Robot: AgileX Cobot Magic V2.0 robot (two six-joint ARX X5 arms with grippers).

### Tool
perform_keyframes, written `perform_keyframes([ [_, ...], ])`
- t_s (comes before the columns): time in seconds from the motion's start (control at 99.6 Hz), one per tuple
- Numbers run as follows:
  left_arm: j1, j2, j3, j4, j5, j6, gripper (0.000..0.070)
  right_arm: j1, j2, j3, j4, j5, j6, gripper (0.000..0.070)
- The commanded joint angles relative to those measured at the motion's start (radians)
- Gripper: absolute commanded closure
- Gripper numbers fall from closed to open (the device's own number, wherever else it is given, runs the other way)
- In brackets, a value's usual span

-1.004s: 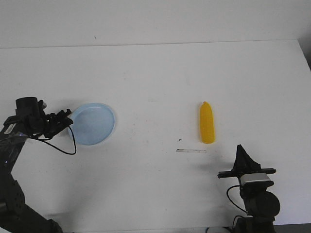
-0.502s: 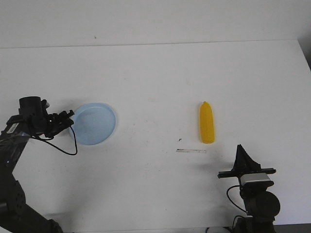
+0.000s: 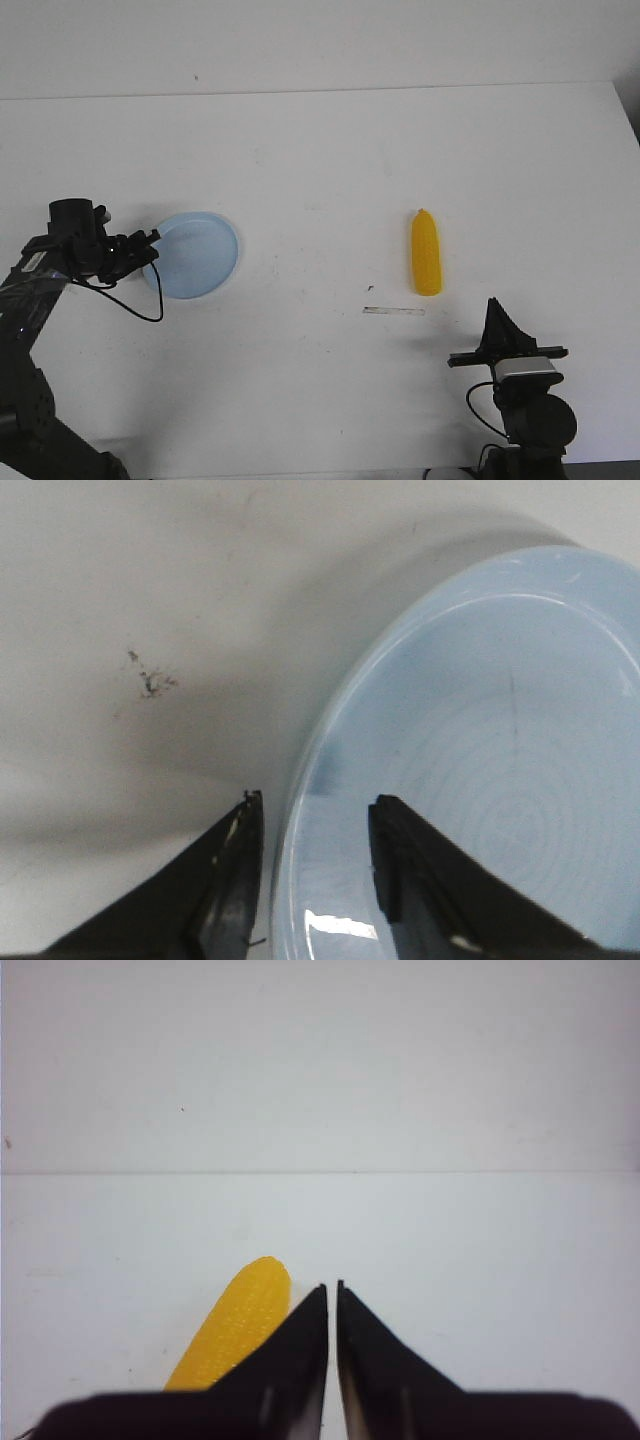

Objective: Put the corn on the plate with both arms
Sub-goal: 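Grip the near rim of the blue plate with the left gripper, then slide the blue plate with the left gripper toward the yellow corn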

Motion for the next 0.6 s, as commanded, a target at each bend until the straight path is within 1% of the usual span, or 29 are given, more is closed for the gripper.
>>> perform_keyframes([
  [0.0, -0.001, 0.027, 0.010, -0.005, 0.000, 0.013, 0.0625, 0.002, 0.000, -0.002, 0.011, 0.003, 0.013, 0.0687],
  [0.07, -0.002, 0.029, 0.010, -0.006, 0.000, 0.013, 0.0700, 0.002, 0.000, -0.002, 0.011, 0.003, 0.013, 0.0687],
  [0.311, -0.002, 0.029, 0.010, -0.029, 0.000, 0.013, 0.0699, 0.002, 0.000, -0.002, 0.011, 0.003, 0.013, 0.0687],
  [0.593, -0.002, 0.029, 0.010, -0.024, 0.000, 0.013, 0.0699, 0.002, 0.000, -0.002, 0.011, 0.003, 0.013, 0.0687],
])
